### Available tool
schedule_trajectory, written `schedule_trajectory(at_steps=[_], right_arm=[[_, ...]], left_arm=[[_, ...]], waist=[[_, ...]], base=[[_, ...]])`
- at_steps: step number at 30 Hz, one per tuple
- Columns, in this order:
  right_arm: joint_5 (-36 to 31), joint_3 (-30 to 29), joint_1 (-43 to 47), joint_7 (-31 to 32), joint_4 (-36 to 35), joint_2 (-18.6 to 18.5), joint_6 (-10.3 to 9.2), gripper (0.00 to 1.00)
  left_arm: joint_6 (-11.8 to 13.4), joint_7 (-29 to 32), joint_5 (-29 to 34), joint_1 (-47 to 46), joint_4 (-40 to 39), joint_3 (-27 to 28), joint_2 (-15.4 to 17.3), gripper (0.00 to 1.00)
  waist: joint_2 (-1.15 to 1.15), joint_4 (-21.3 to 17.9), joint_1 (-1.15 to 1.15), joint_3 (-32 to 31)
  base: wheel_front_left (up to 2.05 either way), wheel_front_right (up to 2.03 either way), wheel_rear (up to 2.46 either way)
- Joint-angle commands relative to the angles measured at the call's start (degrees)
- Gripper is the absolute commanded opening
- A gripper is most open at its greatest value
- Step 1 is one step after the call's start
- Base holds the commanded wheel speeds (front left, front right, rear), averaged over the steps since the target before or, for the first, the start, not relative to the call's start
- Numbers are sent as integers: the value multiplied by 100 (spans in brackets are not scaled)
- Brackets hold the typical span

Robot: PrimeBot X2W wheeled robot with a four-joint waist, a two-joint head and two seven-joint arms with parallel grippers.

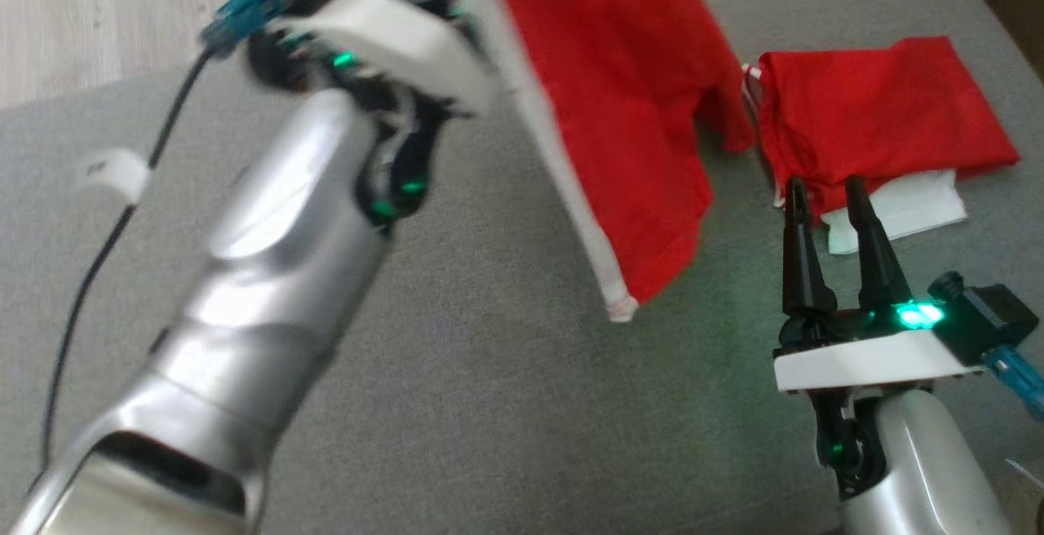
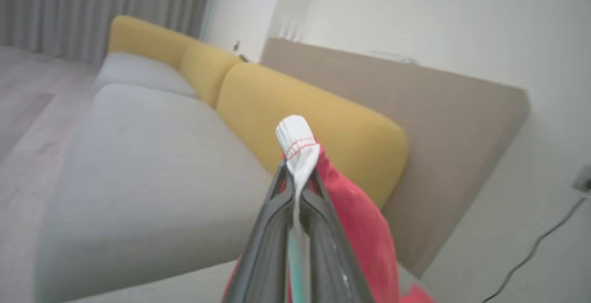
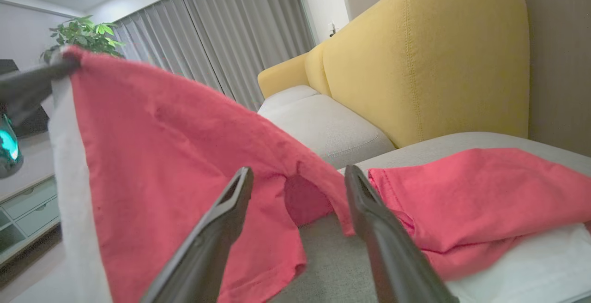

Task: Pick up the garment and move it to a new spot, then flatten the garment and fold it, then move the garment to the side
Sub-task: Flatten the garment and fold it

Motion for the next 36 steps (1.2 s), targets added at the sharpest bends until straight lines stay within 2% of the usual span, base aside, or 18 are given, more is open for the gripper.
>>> schedule_trajectory(at_steps=[1,8,14,15,16,17,23,26,30,32,36], right_arm=[[-19,127,-184,-36,-209,-10,-4,100],[-131,122,-208,-36,-229,-10,-4,100],[-299,154,-276,-36,-202,-10,-4,100],[-324,157,-287,-36,-195,-10,-4,100],[-348,159,-297,-36,-187,-10,-4,100],[-371,161,-304,-36,-180,-10,-4,100],[-480,182,-321,-36,-131,-10,-4,100],[-509,166,-316,-36,-109,-10,-4,100],[-558,103,-289,-36,-103,-10,-4,100],[-584,75,-260,-36,-105,-10,-4,100],[-637,13,-148,-36,-113,-10,-4,100]], left_arm=[[33,-61,13,-46,-25,231,281,0],[2,-247,81,772,1074,232,926,0],[-130,-505,63,1109,1713,197,960,0],[-156,-564,68,1116,1795,187,934,29],[-176,-632,61,1117,1871,192,899,82],[-200,-715,54,1106,1938,204,863,100],[-336,-1139,228,964,2152,251,755,100],[-349,-1203,537,898,1986,300,813,100],[-141,-1210,1391,1100,1001,653,1015,100],[14,-1210,1990,1353,487,724,1155,100],[291,-1211,2718,2063,-343,935,1239,100]], waist=[[0,39,0,74],[0,246,0,344],[0,491,0,514],[0,528,0,527],[0,564,0,534],[0,598,0,540],[0,757,0,482],[0,824,0,406],[0,956,0,274],[0,1039,0,177],[0,1234,0,-23]], base=[[0,0,0],[0,0,0],[0,0,0],[0,0,0],[0,0,0],[0,0,0],[0,0,0],[0,0,0],[0,0,0],[0,0,0],[0,0,0]])
